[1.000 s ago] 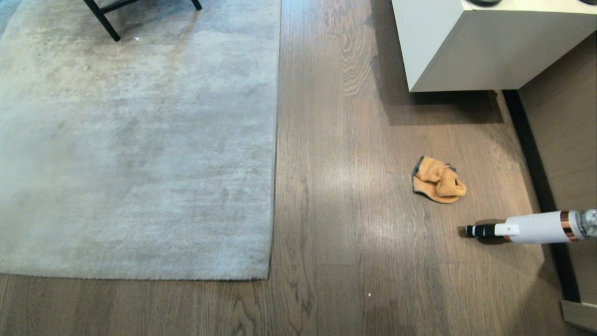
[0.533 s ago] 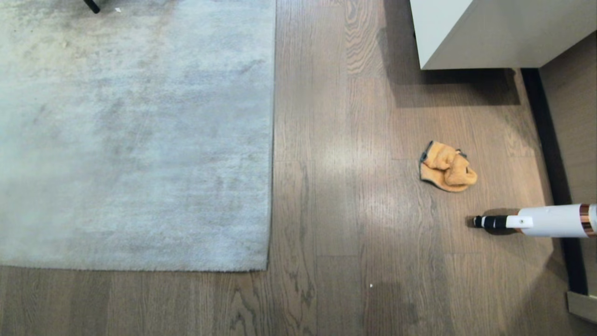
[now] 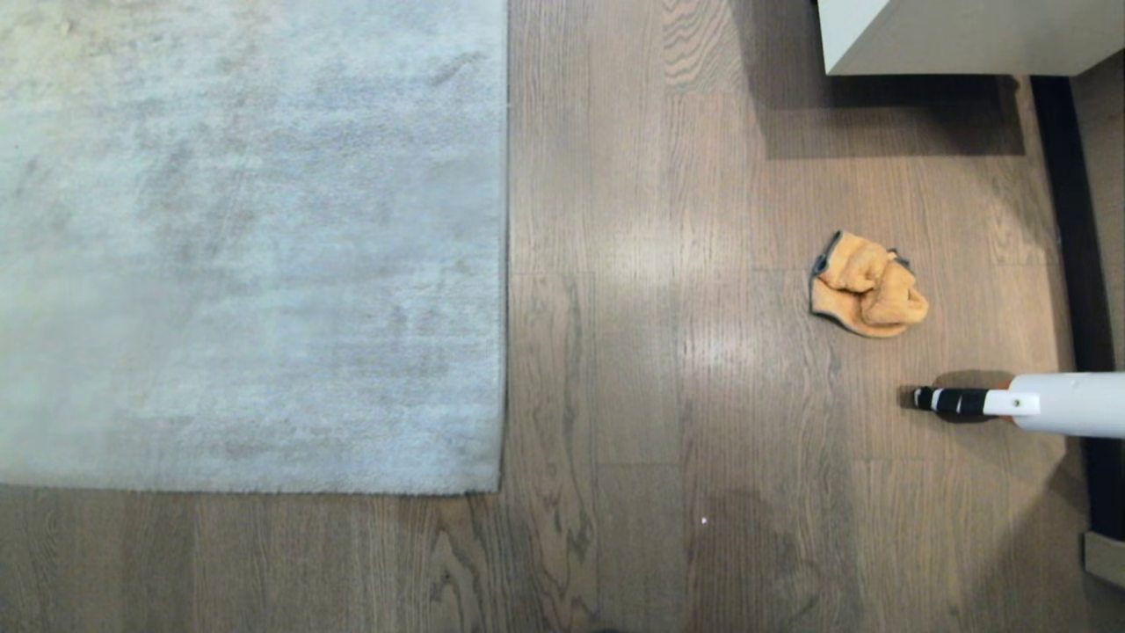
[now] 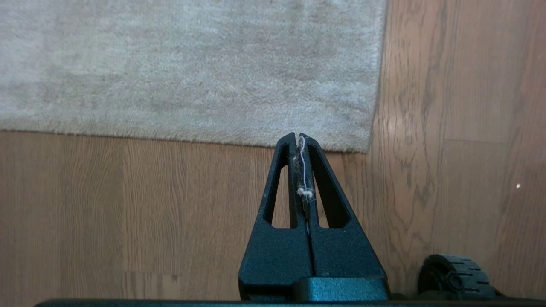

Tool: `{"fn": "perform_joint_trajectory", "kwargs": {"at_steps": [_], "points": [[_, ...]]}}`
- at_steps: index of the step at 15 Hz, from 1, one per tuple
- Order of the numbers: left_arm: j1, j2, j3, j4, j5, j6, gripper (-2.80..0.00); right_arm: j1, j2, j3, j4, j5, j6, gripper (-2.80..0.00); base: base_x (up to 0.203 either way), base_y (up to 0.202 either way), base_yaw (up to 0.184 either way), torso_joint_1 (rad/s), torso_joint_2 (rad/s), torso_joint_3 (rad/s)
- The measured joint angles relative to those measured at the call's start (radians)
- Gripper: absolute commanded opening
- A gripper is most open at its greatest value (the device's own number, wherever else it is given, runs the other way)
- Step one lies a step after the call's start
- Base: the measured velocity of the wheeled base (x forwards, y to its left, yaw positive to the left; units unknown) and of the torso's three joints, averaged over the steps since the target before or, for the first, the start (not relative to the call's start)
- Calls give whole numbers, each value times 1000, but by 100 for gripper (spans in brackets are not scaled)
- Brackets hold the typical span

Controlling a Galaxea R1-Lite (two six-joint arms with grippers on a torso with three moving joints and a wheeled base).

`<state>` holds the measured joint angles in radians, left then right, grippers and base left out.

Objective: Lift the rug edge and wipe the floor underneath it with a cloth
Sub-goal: Pick up the rag

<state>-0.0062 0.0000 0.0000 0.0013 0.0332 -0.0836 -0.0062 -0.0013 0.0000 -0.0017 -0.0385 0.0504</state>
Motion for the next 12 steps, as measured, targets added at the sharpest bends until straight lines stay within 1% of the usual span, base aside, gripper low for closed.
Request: {"fn": "perform_joint_trajectory", "kwargs": {"at_steps": [12], "points": [[0,0,0,0,0,-1,-280,0,0,0,0,0,0,-280,0,0,0,1,3,-198]]}}
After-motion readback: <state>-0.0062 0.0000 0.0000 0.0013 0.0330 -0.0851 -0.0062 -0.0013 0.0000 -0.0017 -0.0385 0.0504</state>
